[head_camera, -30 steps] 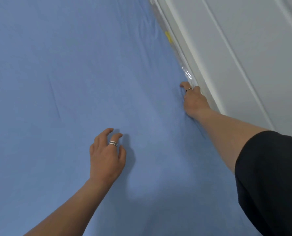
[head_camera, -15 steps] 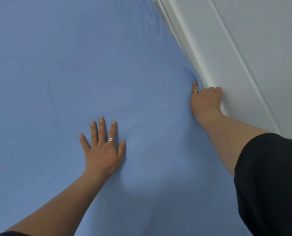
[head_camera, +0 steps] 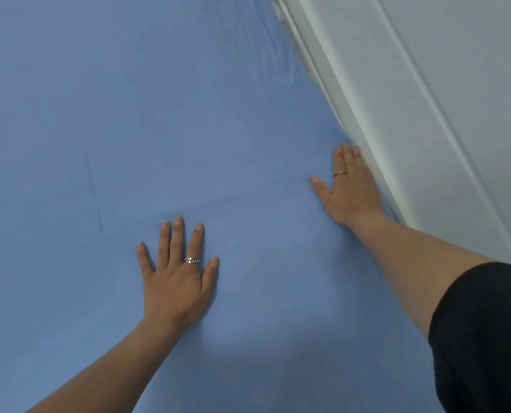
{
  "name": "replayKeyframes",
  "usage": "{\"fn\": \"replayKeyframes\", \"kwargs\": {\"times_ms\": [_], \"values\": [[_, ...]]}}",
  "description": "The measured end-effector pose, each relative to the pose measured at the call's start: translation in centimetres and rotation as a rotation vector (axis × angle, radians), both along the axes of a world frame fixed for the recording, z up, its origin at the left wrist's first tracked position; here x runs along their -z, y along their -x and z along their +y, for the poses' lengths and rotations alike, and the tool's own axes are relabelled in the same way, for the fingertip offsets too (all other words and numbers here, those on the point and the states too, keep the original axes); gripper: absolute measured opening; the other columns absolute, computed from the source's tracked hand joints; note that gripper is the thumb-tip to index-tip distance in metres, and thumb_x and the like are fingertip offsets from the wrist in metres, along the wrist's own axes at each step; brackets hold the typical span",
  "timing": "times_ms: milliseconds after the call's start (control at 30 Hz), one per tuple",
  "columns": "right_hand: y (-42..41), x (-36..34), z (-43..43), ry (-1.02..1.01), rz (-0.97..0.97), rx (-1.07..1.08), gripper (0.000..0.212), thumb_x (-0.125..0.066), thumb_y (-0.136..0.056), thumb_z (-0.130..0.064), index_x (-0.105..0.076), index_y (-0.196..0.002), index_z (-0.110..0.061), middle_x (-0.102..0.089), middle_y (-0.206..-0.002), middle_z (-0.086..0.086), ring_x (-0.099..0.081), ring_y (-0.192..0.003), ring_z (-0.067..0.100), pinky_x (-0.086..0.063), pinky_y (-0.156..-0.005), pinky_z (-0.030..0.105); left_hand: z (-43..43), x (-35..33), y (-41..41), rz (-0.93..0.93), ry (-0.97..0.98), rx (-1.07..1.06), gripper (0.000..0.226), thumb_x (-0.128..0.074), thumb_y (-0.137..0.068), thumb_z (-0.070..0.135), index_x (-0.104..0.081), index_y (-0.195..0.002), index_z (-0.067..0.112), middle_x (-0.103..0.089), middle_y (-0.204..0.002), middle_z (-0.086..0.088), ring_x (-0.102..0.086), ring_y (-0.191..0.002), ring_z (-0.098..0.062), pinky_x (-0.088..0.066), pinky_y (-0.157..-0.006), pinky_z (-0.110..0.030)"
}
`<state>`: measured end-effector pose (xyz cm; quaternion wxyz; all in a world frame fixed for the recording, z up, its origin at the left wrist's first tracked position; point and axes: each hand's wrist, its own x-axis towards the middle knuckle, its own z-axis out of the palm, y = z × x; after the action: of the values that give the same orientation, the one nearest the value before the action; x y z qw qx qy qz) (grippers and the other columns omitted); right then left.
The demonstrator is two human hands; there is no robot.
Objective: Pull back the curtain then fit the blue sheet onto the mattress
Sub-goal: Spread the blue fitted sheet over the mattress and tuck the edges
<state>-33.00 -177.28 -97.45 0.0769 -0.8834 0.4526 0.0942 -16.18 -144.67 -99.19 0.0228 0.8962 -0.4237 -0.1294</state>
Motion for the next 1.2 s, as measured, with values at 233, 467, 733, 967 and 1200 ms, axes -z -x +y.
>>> {"fn": "replayKeyframes", "kwargs": {"times_ms": [233, 467, 733, 967, 1200], "values": [[0.1, 1.3, -0.1, 0.052, 0.011, 0.021, 0.088, -0.013, -0.094, -0.067, -0.002, -0.159, -0.009, -0.002, -0.167, 0.009, 0.0, -0.154, 0.024, -0.006, -0.125, 0.039, -6.9, -0.2, -9.2, -0.047, 0.156, -0.011, 0.069, -0.025, -0.096, 0.061, -0.016, -0.157, 0.03, -0.005, -0.167, 0.001, 0.002, -0.154, -0.018, 0.0, -0.121, -0.055], [0.3, 1.9, 0.3, 0.114, -0.063, 0.023, 0.084, -0.022, -0.096, -0.063, -0.012, -0.159, -0.008, -0.012, -0.166, 0.009, -0.007, -0.154, 0.023, -0.015, -0.123, 0.041, -15.9, -0.4, -19.4, -0.004, 0.159, -0.214, 0.072, -0.015, -0.096, 0.065, -0.008, -0.157, 0.029, 0.007, -0.167, 0.007, 0.015, -0.152, -0.014, 0.008, -0.121, -0.055], [-2.6, 0.6, -1.6, 0.234, -0.121, 0.02, 0.07, -0.044, -0.086, -0.054, -0.051, -0.137, -0.007, -0.049, -0.14, 0.015, -0.048, -0.126, 0.038, -0.04, -0.1, 0.049, -17.5, 1.7, -21.2, -0.139, 0.146, -0.129, 0.071, -0.021, -0.096, 0.064, -0.016, -0.157, 0.028, -0.011, -0.167, 0.004, 0.001, -0.154, -0.014, 0.0, -0.121, -0.054], [-22.7, -3.6, -15.4, 0.056, -0.307, 0.0, 0.051, -0.045, -0.1, -0.03, -0.039, -0.15, -0.023, -0.051, -0.125, 0.021, -0.049, -0.114, 0.041, -0.041, -0.099, 0.045, -17.6, 2.1, -21.5, -0.181, 0.096, -0.115, 0.071, -0.019, -0.096, 0.063, -0.018, -0.157, 0.028, -0.011, -0.167, 0.004, -0.001, -0.154, -0.015, -0.003, -0.121, -0.054], [-25.1, -0.5, -18.6, 0.088, -0.246, 0.099, 0.046, -0.037, -0.1, -0.035, -0.038, -0.146, -0.031, -0.046, -0.115, 0.012, -0.047, -0.105, 0.036, -0.042, -0.095, 0.048, -17.9, 2.1, -21.6, -0.186, 0.099, -0.113, 0.071, -0.021, -0.095, 0.062, -0.018, -0.157, 0.028, -0.01, -0.167, 0.005, -0.001, -0.154, -0.014, -0.003, -0.121, -0.054]]}}
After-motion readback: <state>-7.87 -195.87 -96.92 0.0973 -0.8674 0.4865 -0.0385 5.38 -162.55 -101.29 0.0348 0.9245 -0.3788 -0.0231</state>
